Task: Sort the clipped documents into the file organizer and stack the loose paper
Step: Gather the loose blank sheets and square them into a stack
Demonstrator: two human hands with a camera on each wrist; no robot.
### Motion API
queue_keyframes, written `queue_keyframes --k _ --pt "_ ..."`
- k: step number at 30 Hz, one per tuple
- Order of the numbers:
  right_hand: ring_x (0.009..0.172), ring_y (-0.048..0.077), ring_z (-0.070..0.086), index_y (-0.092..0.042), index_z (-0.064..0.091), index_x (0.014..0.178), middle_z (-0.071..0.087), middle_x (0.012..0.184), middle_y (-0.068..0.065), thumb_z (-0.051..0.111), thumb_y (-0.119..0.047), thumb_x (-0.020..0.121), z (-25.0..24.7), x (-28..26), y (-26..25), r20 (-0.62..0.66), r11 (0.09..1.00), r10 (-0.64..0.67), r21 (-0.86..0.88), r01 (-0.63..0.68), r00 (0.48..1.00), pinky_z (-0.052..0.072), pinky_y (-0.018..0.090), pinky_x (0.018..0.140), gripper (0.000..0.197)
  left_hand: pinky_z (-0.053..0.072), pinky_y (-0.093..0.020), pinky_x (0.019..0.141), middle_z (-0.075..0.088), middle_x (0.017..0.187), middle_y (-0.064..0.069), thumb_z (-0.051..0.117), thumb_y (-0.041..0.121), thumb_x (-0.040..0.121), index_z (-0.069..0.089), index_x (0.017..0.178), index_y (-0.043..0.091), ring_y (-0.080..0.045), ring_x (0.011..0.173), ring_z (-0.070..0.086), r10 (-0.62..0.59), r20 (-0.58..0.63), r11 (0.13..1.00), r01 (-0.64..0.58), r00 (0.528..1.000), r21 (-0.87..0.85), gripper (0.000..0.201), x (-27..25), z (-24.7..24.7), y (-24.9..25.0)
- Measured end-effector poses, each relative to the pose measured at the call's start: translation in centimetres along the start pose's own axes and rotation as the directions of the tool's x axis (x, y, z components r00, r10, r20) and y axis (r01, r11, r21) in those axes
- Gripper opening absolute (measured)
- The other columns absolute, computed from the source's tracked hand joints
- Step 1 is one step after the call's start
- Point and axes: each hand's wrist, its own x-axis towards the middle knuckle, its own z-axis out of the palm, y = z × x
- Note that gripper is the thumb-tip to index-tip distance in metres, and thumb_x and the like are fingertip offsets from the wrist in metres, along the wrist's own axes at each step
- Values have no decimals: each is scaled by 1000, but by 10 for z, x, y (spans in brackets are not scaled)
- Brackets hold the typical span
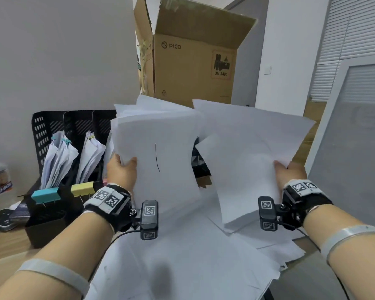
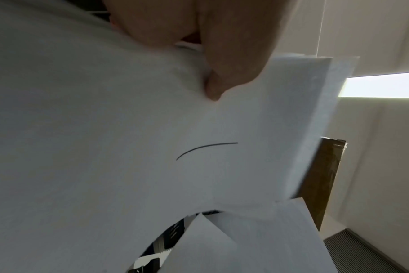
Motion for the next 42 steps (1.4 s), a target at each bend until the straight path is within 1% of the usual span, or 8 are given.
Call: queue_keyframes --k 8,15,20,23,27,32,39,42 --pt "112 41 61 7 58 124 61 126 26 51 -36 96 -34 -16 11 -41 979 134 160 -125 990 45 40 93 52 54 -41 94 70 107 -10 60 8 88 65 114 4 -29 101 67 -176 211 981 155 962 112 27 -25 26 -11" --pt "114 39 60 9 61 122 64 124 23 52 -32 100 -10 -58 14 187 996 85 -2 -86 979 43 33 89 47 55 -36 75 62 130 -28 58 8 94 56 131 -7 -32 99 63 -501 423 865 414 755 284 39 -58 50 -57" --pt "114 36 60 6 61 123 64 128 21 49 -34 102 27 -94 24 361 989 128 -110 -94 924 37 25 82 46 48 -51 103 65 131 -18 59 78 78 59 132 11 -37 120 63 -616 521 740 660 591 128 87 -65 40 -81" --pt "99 31 63 -3 62 119 70 115 14 48 -40 101 45 -106 25 507 983 180 -135 -128 843 45 32 90 44 48 -48 101 64 134 -14 56 79 81 62 130 18 -31 125 60 -608 625 706 693 489 145 78 -73 30 -73" --pt "48 21 51 -6 58 89 63 51 6 53 -29 97 46 -117 21 650 942 299 -84 -325 699 57 40 71 25 51 -51 101 67 127 -22 76 40 85 64 125 5 -38 111 66 -602 630 740 640 490 208 54 -78 24 -74" --pt "44 20 44 -9 56 80 65 58 9 45 -27 94 32 -124 15 733 943 253 -41 -330 632 37 21 42 26 59 -42 79 67 101 -23 57 -1 92 58 117 -4 -34 83 66 -563 506 823 503 653 266 25 -86 33 -84" --pt "44 19 53 -9 58 99 68 68 12 37 -45 103 34 -140 20 797 909 220 43 -415 563 37 18 34 42 42 -36 108 53 146 -21 44 5 103 54 136 -5 -37 136 50 -573 289 780 402 767 481 37 -82 39 -73" --pt "45 19 54 -9 59 97 67 72 11 35 -49 103 35 -146 22 844 903 200 38 -428 498 36 19 34 47 36 -29 111 50 150 -18 44 6 104 51 139 -3 -33 142 44 -458 333 745 151 824 650 37 -90 41 -63"
